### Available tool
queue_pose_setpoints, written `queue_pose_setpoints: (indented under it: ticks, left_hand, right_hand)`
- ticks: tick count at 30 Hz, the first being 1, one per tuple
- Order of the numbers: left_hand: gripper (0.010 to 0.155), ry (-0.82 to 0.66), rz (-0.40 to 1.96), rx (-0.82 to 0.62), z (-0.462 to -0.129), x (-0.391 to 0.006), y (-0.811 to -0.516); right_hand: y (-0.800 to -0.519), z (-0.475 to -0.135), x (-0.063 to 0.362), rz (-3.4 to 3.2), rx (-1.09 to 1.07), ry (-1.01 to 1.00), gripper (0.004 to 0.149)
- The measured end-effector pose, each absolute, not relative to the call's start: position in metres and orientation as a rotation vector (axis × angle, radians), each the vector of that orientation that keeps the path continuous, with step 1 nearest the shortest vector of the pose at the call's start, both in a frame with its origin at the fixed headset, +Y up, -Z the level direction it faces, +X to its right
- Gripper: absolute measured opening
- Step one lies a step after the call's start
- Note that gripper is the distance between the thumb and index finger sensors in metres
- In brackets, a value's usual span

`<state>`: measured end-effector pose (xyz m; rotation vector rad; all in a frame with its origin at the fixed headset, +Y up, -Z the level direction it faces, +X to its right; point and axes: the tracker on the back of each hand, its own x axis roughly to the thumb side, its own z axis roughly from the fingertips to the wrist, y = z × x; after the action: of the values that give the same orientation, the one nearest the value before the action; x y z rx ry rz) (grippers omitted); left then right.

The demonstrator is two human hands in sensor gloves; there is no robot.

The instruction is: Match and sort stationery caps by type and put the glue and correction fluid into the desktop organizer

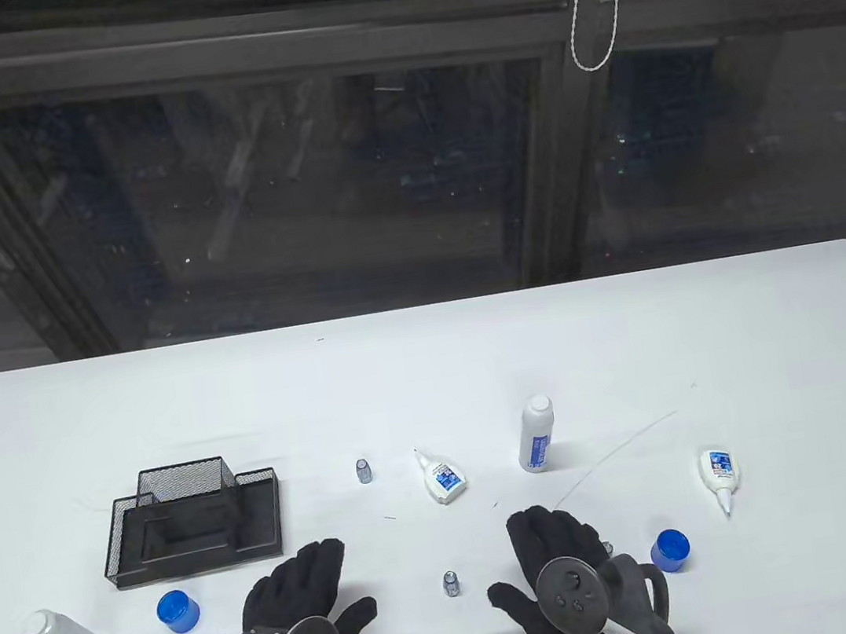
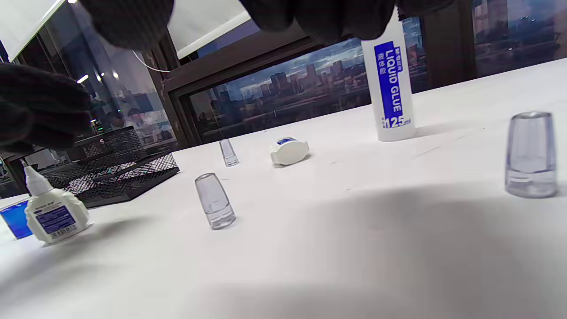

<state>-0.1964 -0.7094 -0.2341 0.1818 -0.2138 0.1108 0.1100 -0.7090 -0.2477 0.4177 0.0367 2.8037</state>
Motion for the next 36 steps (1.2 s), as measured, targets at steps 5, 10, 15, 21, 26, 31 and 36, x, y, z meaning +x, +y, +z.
queue_pose_setpoints:
  ticks: [5, 10, 15, 21, 26, 31, 36]
  left_hand:
    - [0.077, -0.209, 0.108, 0.182, -0.233, -0.196, -0.709]
    - [0.078, -0.212, 0.115, 0.179, -0.235, -0.195, -0.710]
    - [0.078, -0.213, 0.124, 0.179, -0.235, -0.195, -0.710]
    - [0.079, -0.121, 0.219, 0.268, -0.230, -0.214, -0.692]
    - [0.081, 0.046, 0.286, 0.414, -0.221, -0.253, -0.669]
    - [0.083, 0.285, 0.429, 0.568, -0.205, -0.321, -0.646]
    - [0.099, 0.577, 0.617, 0.630, -0.183, -0.385, -0.657]
  right_hand:
    - [-0.710, -0.248, 0.111, 2.802, 0.407, 0.029, 0.079]
    - [-0.711, -0.251, 0.114, 2.799, 0.385, 0.032, 0.079]
    - [-0.711, -0.251, 0.116, 2.789, 0.359, 0.028, 0.078]
    - [-0.709, -0.252, 0.120, 2.771, 0.345, 0.019, 0.077]
    - [-0.711, -0.252, 0.118, 2.761, 0.357, 0.038, 0.077]
    - [-0.705, -0.250, 0.117, 2.807, 0.372, 0.027, 0.077]
    - [-0.702, -0.247, 0.115, 2.798, 0.389, -0.004, 0.076]
